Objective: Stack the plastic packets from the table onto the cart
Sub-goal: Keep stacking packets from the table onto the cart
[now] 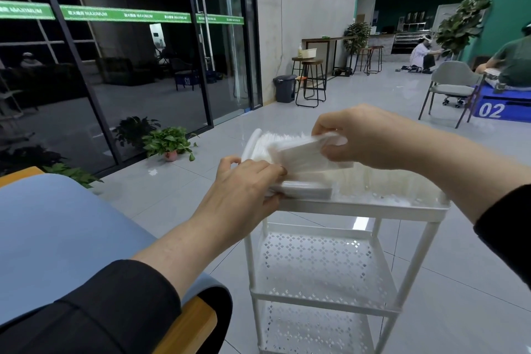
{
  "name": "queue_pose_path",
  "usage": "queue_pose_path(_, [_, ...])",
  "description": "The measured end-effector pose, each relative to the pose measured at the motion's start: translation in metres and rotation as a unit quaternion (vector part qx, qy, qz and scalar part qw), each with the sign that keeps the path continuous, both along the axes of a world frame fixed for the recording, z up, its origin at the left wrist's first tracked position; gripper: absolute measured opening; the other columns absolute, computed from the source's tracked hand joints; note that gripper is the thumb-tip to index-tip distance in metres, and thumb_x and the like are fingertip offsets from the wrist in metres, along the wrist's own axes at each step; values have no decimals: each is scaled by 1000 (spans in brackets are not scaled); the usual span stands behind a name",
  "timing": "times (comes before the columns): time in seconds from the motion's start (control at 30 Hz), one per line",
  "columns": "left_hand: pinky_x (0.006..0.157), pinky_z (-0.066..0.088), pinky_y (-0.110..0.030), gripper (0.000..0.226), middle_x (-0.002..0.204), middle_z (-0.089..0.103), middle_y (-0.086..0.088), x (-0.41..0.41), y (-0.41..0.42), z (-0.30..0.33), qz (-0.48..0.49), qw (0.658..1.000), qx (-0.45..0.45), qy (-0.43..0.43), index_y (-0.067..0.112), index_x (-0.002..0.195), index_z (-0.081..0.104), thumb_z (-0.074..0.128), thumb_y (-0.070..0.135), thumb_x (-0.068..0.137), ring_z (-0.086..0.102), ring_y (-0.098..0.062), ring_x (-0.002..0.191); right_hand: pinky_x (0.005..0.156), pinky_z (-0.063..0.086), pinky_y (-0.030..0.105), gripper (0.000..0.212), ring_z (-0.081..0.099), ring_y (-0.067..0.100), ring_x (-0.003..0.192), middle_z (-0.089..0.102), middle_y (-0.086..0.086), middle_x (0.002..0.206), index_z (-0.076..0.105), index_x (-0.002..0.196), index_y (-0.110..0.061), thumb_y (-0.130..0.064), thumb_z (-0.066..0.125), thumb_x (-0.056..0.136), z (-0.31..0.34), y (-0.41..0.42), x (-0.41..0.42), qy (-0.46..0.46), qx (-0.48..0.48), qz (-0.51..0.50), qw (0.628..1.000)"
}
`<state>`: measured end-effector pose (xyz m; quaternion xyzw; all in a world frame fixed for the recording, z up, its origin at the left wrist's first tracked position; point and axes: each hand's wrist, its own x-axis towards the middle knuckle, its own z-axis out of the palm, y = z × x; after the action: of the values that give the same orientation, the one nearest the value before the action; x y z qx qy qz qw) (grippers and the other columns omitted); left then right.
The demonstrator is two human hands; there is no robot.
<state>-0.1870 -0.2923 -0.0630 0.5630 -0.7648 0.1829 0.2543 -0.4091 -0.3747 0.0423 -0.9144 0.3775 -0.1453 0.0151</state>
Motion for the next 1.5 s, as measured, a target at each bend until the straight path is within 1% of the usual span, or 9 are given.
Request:
queue_pose_path(0.27, [109,23,-40,26,105,57,11,-4,-11,10,39,996,73,-22,27,113,64,57,41,91,52,-12,100,57,44,27,13,56,9,69,61,-11,87,64,105,-34,-28,66,94,11,1,-16,-15,18,-33,999])
queue_pose_path(0.47, [83,16,-32,26,114,65,10,-8,-24,35,43,991,128,-12,27,120,63,54,37,99,37,-4,81,52,41,27,11,57,14,63,62,-9,87,63,103,-35,-29,67,94,6,-5,-36,-139,-13,-45,989])
queue_pose_path(0.57, [86,22,-33,26,116,60,11,-6,-28,35,35,996,83,-21,29,118,68,62,40,95,52,-11,101,58,48,31,11,60,16,73,65,-8,92,65,100,-33,-28,69,92,5,-4,-48,-193,5,-27,981])
queue_pose_path(0.7, [84,16,-27,32,116,54,11,-4,-28,29,43,997,64,3,32,118,64,72,40,89,47,-14,114,76,58,47,11,67,24,79,72,-11,85,69,93,-37,-29,72,87,0,7,-56,-200,70,0,977])
queue_pose_path(0.97, [92,20,-32,29,110,48,14,-1,-27,34,66,987,118,88,41,95,54,78,51,81,39,-17,133,69,55,31,12,63,6,69,67,-32,87,67,91,-43,-35,71,84,-16,16,-49,-102,123,9,987])
queue_pose_path(1.17, [106,29,-41,29,114,53,8,1,-33,45,88,973,172,124,39,94,60,81,50,78,40,-19,135,75,60,52,19,71,26,84,72,-13,93,62,100,-52,-50,64,81,-32,11,-37,-99,92,-14,991])
queue_pose_path(1.33, [109,36,-46,27,110,52,10,6,-30,52,66,967,205,137,39,103,60,79,42,84,46,-19,122,63,43,11,14,58,-5,70,65,-16,82,66,100,-40,-32,70,90,-47,7,-31,-126,28,-21,991])
queue_pose_path(1.43, [111,38,-40,18,123,54,15,17,-24,44,24,959,207,191,41,113,60,64,34,97,48,-12,121,72,40,17,15,57,5,85,64,-18,92,68,104,-35,-29,71,90,-57,9,-24,-159,2,-10,987])
queue_pose_path(1.5, [119,31,-40,29,144,51,14,24,-21,34,8,959,207,192,36,130,60,51,24,105,41,-10,138,81,43,26,17,58,12,91,63,-16,103,69,107,-29,-27,71,90,-63,9,-18,-169,-11,-1,986])
